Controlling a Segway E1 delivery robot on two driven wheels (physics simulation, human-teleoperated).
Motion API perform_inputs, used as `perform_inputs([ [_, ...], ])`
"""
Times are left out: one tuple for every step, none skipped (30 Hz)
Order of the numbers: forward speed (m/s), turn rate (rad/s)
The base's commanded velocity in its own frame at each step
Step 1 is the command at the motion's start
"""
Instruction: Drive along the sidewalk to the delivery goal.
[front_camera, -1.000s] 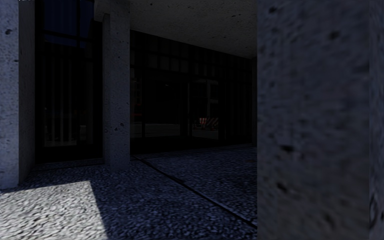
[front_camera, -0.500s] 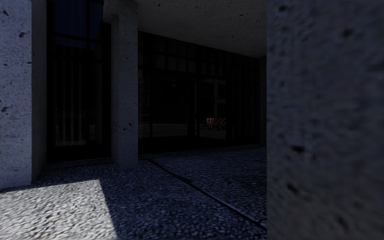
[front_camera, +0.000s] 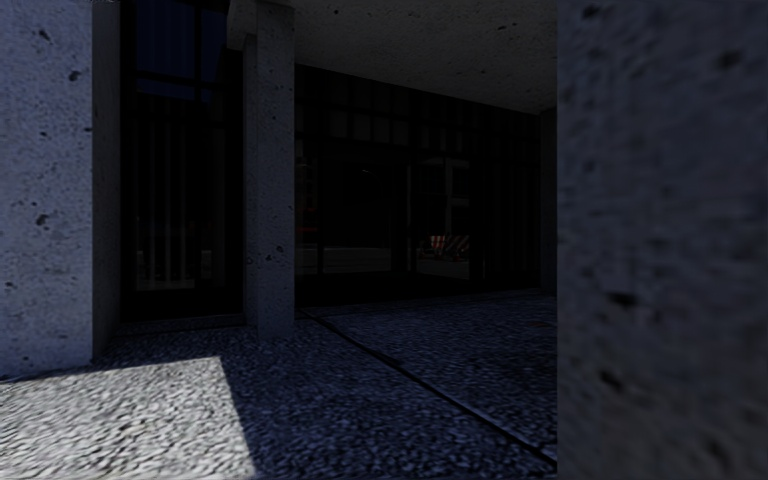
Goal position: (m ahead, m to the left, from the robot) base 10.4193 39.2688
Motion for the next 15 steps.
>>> perform_inputs([
  [0.00, 0.36],
  [0.00, 0.38],
  [0.00, 0.38],
  [0.00, 0.38],
  [0.00, 0.38],
  [0.00, 0.38],
  [0.00, 0.38],
  [0.00, 0.38],
  [0.00, 0.38],
  [0.00, 0.39],
  [0.00, 0.39],
  [0.00, 0.39],
  [0.00, 0.39],
  [0.00, 0.39],
  [0.00, 0.39],
])
